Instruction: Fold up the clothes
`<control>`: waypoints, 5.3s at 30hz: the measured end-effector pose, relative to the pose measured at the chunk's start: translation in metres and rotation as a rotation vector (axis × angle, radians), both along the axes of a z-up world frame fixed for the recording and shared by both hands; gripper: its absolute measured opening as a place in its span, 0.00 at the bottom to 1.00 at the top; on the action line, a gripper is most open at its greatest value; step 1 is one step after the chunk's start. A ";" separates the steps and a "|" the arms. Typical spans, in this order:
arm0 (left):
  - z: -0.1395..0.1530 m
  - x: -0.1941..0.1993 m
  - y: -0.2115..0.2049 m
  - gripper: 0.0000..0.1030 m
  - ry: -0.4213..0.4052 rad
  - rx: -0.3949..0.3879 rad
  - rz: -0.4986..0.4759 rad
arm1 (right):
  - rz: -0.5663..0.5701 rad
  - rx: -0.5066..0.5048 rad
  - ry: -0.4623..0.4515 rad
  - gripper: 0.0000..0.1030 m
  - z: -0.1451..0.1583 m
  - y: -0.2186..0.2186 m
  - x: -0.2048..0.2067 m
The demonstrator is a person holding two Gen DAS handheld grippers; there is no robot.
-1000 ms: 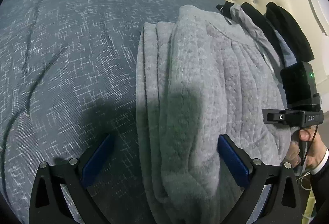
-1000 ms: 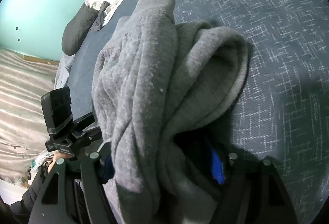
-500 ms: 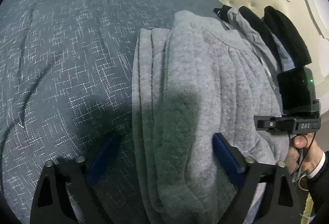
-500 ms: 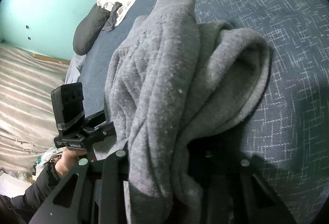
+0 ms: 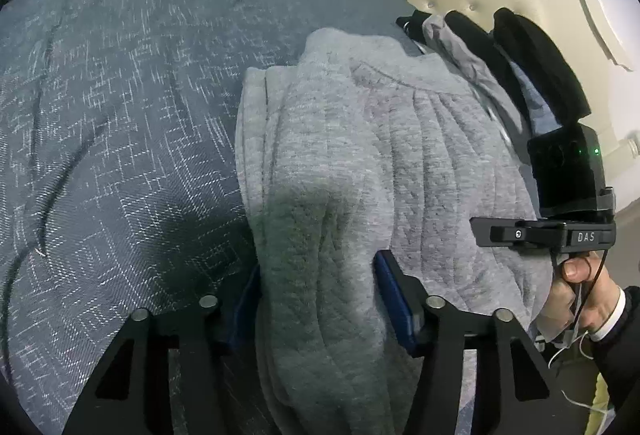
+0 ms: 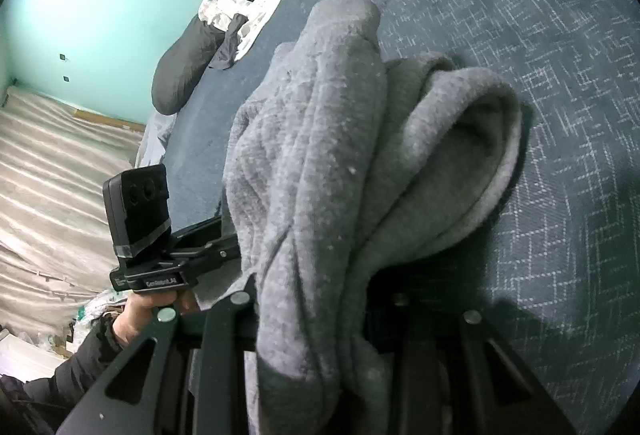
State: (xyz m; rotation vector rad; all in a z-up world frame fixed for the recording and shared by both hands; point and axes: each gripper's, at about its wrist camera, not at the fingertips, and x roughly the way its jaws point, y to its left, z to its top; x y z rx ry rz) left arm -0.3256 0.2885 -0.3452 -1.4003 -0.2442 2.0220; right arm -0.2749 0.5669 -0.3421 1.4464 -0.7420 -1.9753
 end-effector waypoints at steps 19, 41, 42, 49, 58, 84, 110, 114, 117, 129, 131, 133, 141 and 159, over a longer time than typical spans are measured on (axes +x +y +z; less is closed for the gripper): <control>0.037 0.021 0.029 0.47 0.056 0.034 -0.047 | 0.016 0.007 0.072 0.29 0.054 0.013 0.007; 0.175 0.017 0.132 0.46 0.227 0.082 -0.033 | 0.026 0.078 0.276 0.29 0.196 0.090 0.003; 0.183 0.016 0.139 0.46 0.236 0.086 -0.033 | 0.025 0.085 0.285 0.29 0.207 0.099 0.002; 0.236 0.010 0.200 0.46 0.294 0.134 -0.032 | 0.013 0.132 0.334 0.29 0.271 0.157 -0.011; 0.275 -0.010 0.291 0.46 0.344 0.157 -0.052 | 0.019 0.211 0.374 0.29 0.327 0.239 -0.036; 0.228 -0.024 0.393 0.46 0.310 0.089 -0.047 | 0.009 0.299 0.310 0.38 0.257 0.364 -0.099; 0.245 -0.004 0.380 0.46 0.378 0.051 0.000 | -0.306 0.608 0.464 0.13 0.302 0.326 -0.021; 0.251 0.002 0.379 0.46 0.422 0.028 -0.023 | -0.341 0.622 0.426 0.09 0.284 0.331 -0.032; 0.243 -0.001 0.383 0.46 0.403 0.018 -0.040 | -0.378 0.611 0.412 0.08 0.270 0.339 -0.035; 0.211 -0.007 0.385 0.48 0.354 0.031 -0.038 | -0.447 0.538 0.387 0.03 0.212 0.358 -0.046; 0.206 -0.008 0.386 0.48 0.351 0.031 -0.040 | -0.456 0.538 0.389 0.03 0.205 0.359 -0.046; 0.201 -0.009 0.387 0.48 0.340 0.035 -0.039 | -0.454 0.547 0.398 0.03 0.200 0.358 -0.046; 0.212 -0.005 0.388 0.47 0.370 0.036 -0.040 | -0.473 0.515 0.398 0.02 0.230 0.361 -0.040; 0.209 -0.004 0.388 0.47 0.372 0.011 -0.045 | -0.360 0.617 0.314 0.03 0.246 0.326 -0.115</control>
